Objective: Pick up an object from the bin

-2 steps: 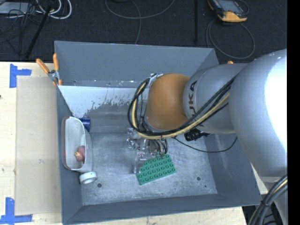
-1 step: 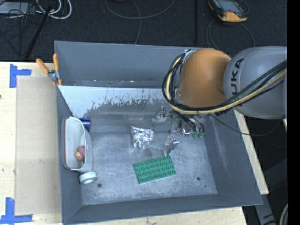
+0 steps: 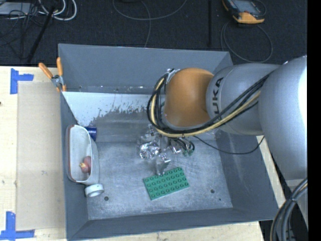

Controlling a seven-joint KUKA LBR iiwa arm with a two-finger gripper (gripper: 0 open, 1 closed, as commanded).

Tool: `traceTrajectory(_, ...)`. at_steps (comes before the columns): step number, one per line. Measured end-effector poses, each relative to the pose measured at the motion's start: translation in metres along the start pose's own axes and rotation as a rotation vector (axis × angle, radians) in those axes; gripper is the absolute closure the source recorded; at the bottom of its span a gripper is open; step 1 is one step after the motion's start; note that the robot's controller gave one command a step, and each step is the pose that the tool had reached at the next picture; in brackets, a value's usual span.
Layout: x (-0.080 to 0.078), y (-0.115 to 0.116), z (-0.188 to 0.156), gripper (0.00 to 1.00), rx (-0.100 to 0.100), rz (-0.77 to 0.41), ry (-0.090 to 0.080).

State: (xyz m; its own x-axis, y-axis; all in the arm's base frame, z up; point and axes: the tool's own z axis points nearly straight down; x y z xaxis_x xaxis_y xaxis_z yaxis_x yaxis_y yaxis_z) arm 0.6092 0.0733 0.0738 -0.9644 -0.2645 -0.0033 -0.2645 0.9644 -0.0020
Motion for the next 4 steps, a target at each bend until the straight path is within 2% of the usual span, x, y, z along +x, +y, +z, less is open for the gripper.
traceTrajectory(1, 0.037, -0.055, -0.002, 0.0, -0.002, -0.103, -0.011)
traceTrajectory(2, 0.034, -0.055, -0.005, 1.0, -0.001, -0.101, -0.018)
traceTrajectory(3, 0.034, -0.055, -0.005, 1.0, -0.001, -0.099, -0.018)
traceTrajectory(4, 0.041, -0.041, -0.091, 1.0, 0.0, -0.1, -0.005)
